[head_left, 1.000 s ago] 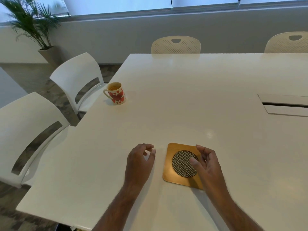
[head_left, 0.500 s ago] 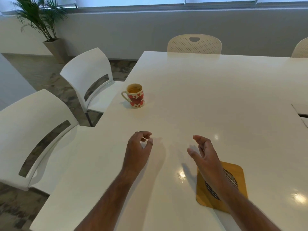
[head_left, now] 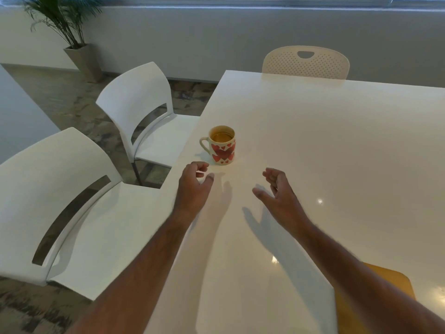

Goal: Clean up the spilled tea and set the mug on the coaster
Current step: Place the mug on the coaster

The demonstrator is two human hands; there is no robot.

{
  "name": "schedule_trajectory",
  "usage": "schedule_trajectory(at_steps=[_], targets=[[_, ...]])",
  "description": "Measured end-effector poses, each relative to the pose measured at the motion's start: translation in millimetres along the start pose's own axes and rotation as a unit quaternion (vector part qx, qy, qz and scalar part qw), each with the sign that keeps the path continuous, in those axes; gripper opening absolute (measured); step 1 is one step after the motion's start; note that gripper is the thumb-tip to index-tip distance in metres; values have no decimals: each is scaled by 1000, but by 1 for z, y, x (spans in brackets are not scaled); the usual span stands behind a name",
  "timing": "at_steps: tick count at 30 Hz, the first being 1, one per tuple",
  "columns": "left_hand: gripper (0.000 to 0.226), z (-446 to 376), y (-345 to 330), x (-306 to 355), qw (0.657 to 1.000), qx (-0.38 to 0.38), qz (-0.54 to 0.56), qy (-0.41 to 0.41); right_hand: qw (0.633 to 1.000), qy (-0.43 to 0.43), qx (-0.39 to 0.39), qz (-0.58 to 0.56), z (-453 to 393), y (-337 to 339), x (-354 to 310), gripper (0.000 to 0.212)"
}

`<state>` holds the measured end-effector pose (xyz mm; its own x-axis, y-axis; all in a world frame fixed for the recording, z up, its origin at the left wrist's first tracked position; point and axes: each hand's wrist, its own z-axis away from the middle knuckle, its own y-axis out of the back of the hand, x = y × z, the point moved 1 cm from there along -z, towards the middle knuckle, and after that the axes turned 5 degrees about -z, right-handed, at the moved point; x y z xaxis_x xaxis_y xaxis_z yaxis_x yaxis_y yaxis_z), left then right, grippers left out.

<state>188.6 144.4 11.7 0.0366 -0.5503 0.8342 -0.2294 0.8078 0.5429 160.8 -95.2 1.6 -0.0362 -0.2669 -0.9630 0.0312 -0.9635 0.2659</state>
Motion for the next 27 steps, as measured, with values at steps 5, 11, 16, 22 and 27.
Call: schedule_trajectory(at_steps=[5, 11, 16, 22, 27], targets=[[39, -40, 5, -6, 1000, 2, 0, 4, 1000, -3, 2, 28, -39, -31, -15, 76], [46, -81, 2, -7, 1000, 16, -7, -9, 998, 0, 0, 55, -86, -57, -20, 89], [44, -108, -3, -9, 999, 17, -25, -21, 998, 0, -12, 67, -126, -73, -20, 100], [32, -129, -8, -19, 998, -3, -39, -50, 999, 12, -16, 38, -157, -87, -19, 96], [20, -139, -6, -25, 997, 0, -43, -63, 999, 27, 7, 44, -168, -98, -20, 99]])
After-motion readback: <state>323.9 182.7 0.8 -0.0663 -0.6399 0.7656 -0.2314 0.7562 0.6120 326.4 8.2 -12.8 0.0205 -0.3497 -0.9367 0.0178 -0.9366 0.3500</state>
